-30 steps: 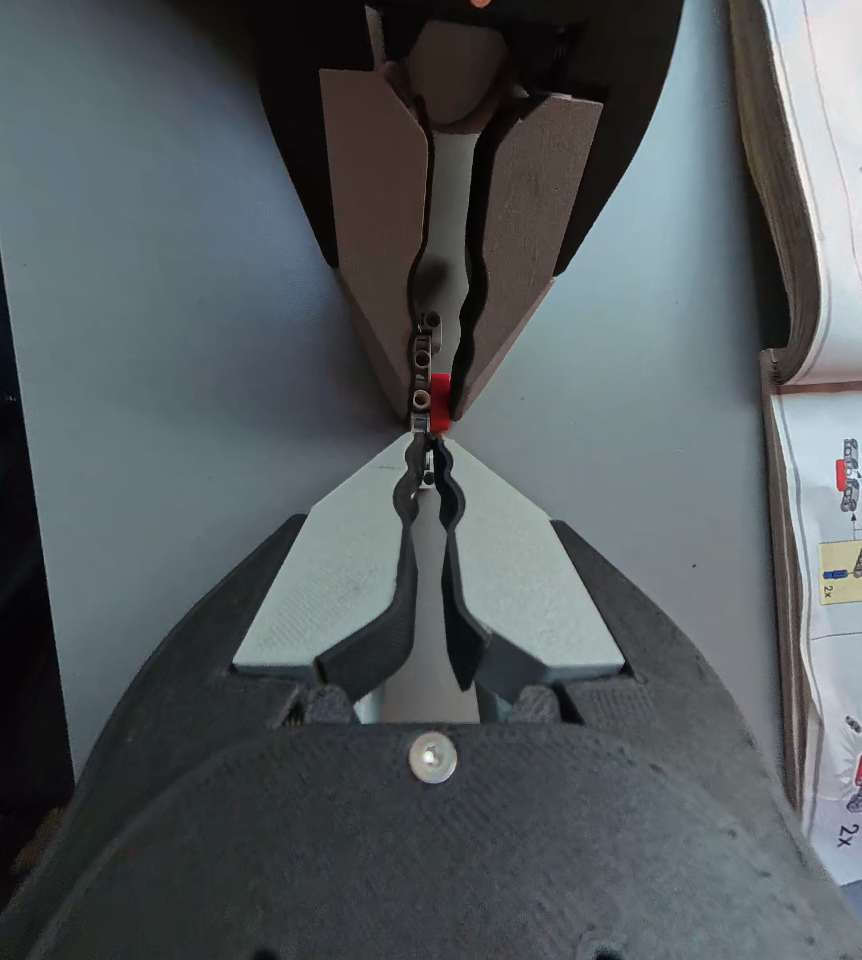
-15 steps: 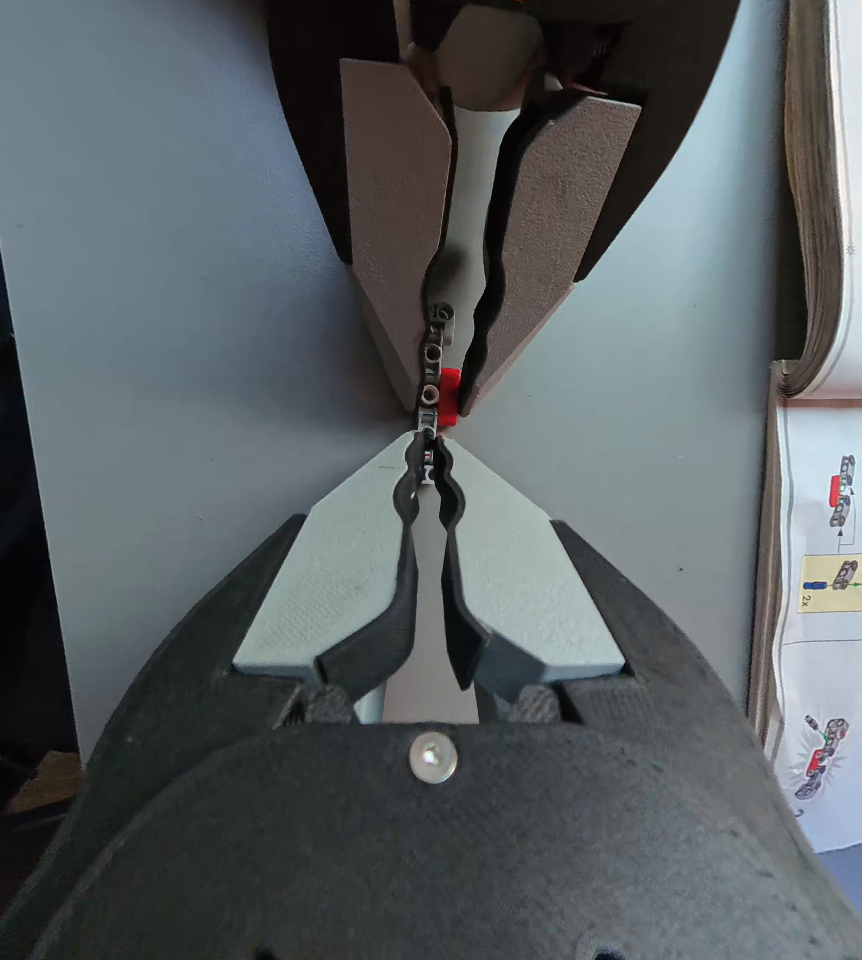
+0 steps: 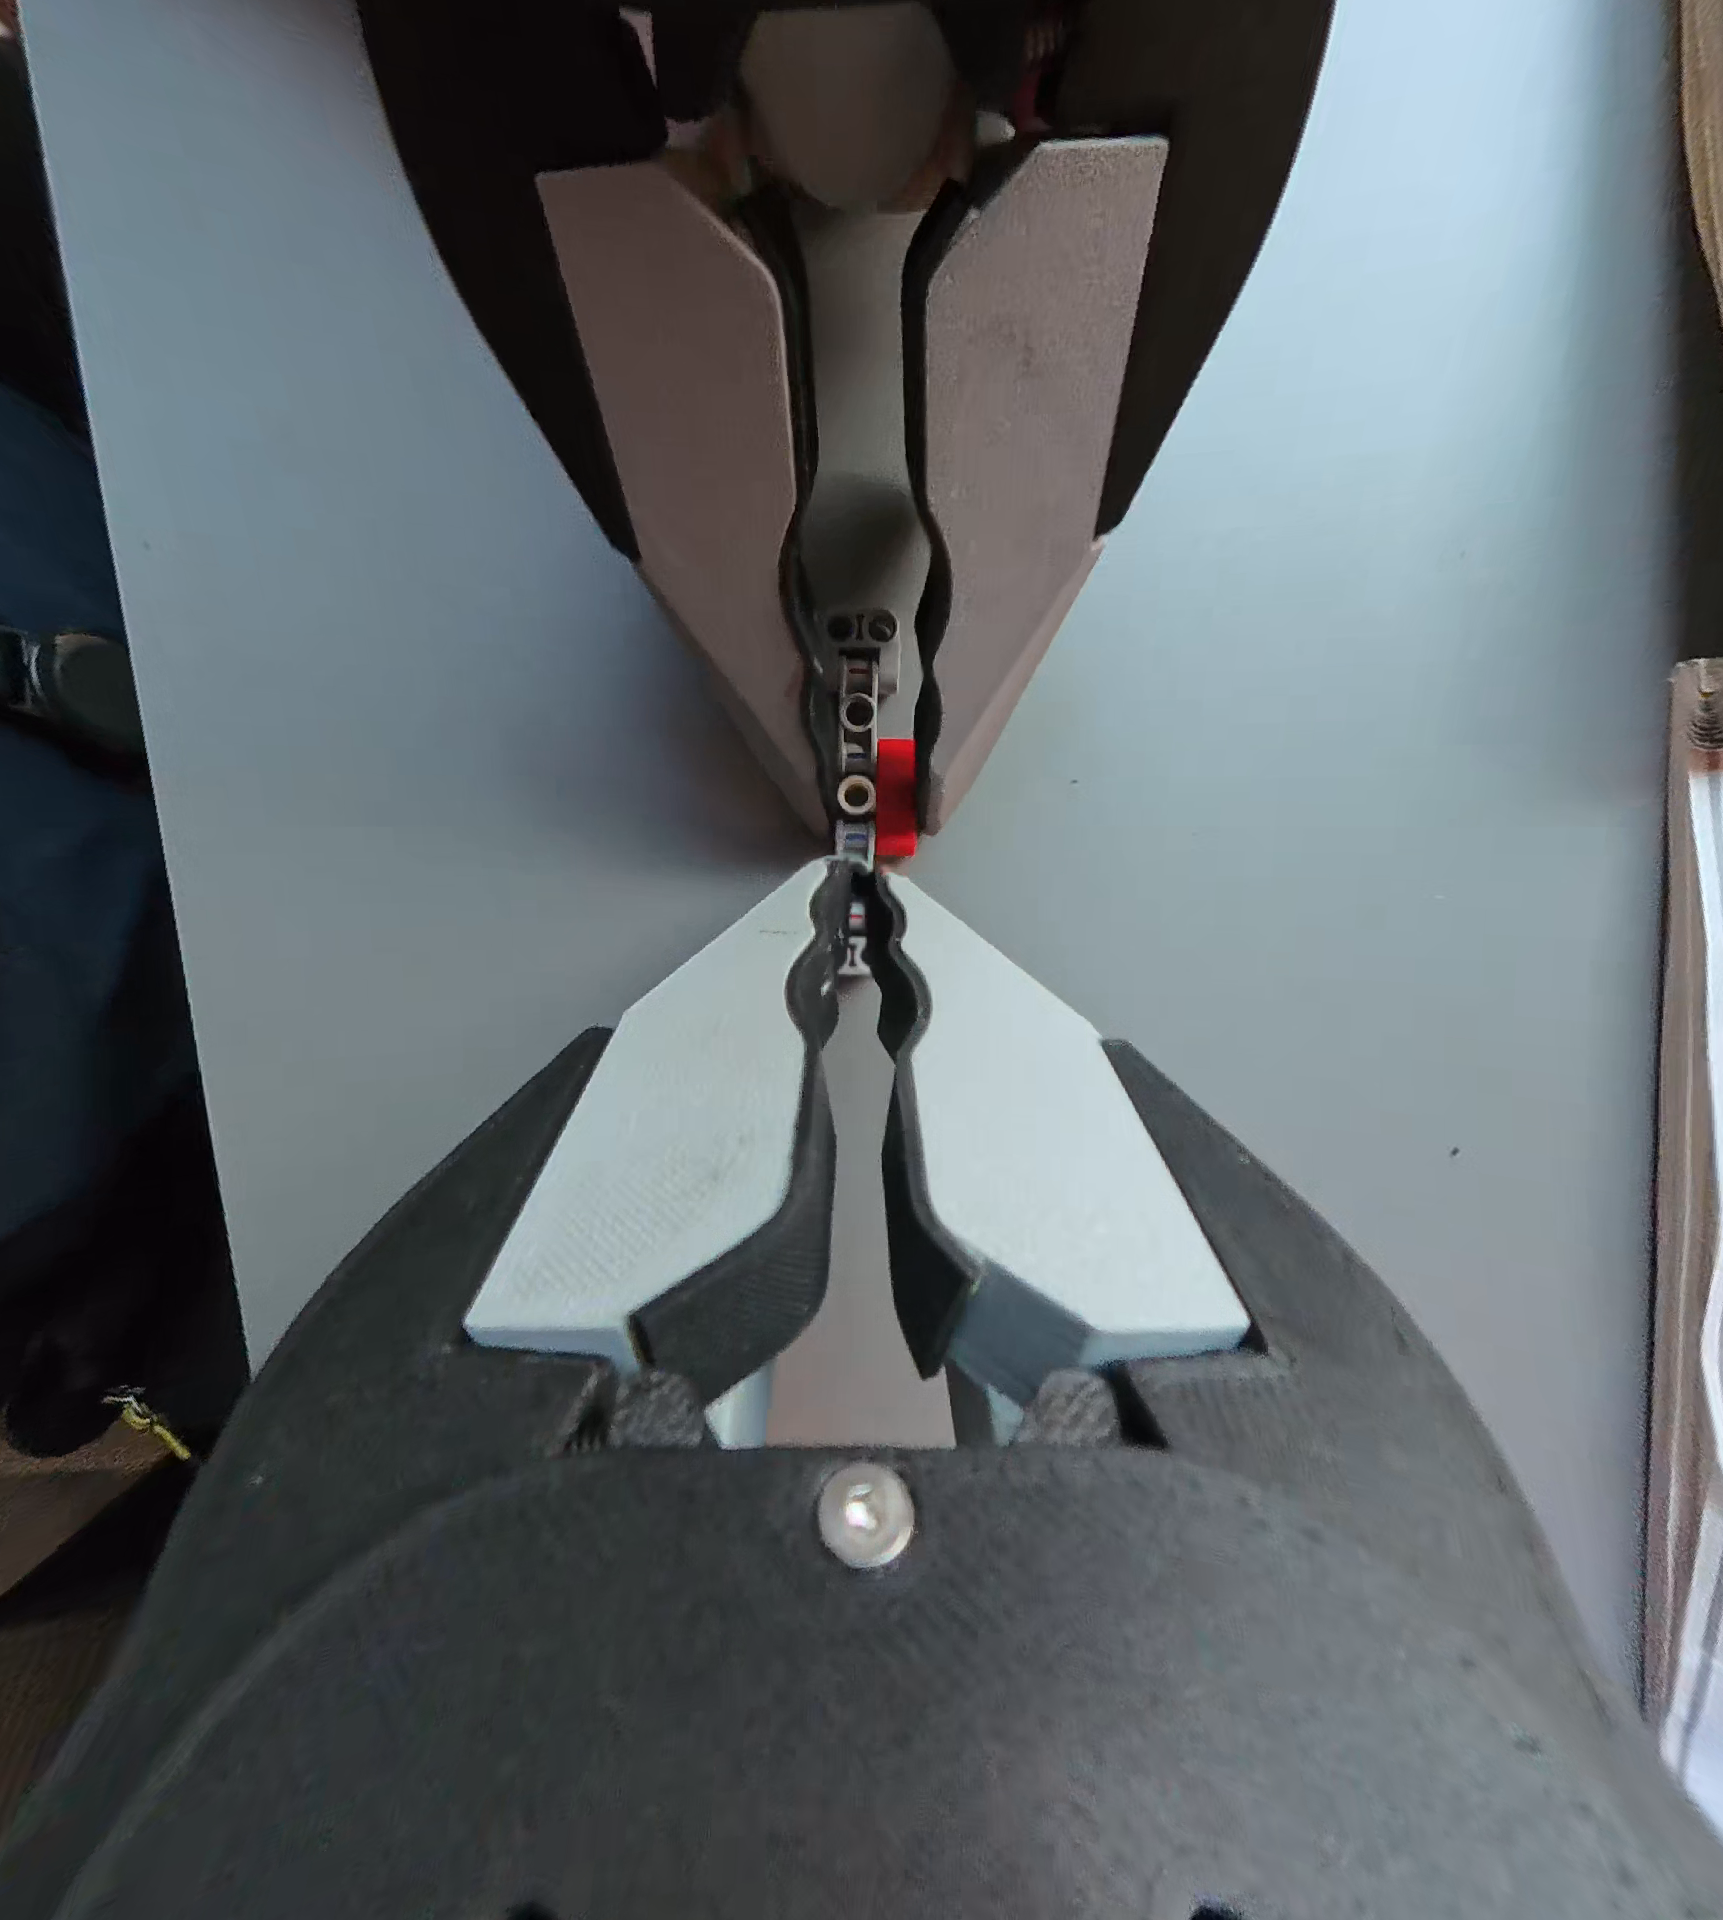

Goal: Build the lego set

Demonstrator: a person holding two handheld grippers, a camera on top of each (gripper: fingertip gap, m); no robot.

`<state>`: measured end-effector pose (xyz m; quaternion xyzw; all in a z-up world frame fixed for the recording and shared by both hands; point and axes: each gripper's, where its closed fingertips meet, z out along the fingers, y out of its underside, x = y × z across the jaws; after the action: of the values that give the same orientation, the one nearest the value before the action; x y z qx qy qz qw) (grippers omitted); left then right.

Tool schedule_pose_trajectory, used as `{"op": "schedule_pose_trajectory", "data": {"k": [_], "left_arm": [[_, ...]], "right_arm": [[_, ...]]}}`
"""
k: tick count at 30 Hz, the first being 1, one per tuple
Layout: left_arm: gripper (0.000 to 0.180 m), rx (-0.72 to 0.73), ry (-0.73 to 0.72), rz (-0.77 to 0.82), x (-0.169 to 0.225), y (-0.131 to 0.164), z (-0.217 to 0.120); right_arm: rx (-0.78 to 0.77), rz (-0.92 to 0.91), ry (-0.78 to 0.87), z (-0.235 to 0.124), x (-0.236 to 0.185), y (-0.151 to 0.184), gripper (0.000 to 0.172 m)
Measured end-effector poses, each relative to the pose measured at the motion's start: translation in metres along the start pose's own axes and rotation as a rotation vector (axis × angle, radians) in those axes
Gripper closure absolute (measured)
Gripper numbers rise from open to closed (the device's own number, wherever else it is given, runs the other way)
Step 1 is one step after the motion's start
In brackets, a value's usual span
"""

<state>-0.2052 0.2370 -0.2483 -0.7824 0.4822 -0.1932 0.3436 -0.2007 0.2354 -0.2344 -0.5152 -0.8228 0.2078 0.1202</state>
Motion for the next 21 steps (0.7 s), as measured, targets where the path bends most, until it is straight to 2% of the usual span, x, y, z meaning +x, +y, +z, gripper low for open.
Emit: {"op": "schedule_pose_trajectory", "data": {"k": [1,9,11,15,21], "left_arm": [[0.166,0.000,-0.001,0.001,0.000,0.000,0.000],[0.166,-0.002,-0.001,-0.001,0.000,0.000,0.000],[0.166,-0.001,0.006,-0.017,0.000,0.001,-0.001],[0.166,-0.001,0.007,-0.029,-0.001,0.000,-0.001],[0.161,0.002,-0.026,0.008,-0.001,0.000,-0.002]], "right_arm": [[0.008,-0.005,0.015,-0.001,0.000,0.002,0.170],[-0.097,-0.250,0.218,0.003,0.002,0.013,0.170],[-0.045,-0.222,0.194,0.001,-0.001,0.007,0.171],[-0.067,-0.129,0.100,0.003,-0.006,0.011,0.170],[0.071,0.051,0.114,-0.010,0.006,0.006,0.171]]}}
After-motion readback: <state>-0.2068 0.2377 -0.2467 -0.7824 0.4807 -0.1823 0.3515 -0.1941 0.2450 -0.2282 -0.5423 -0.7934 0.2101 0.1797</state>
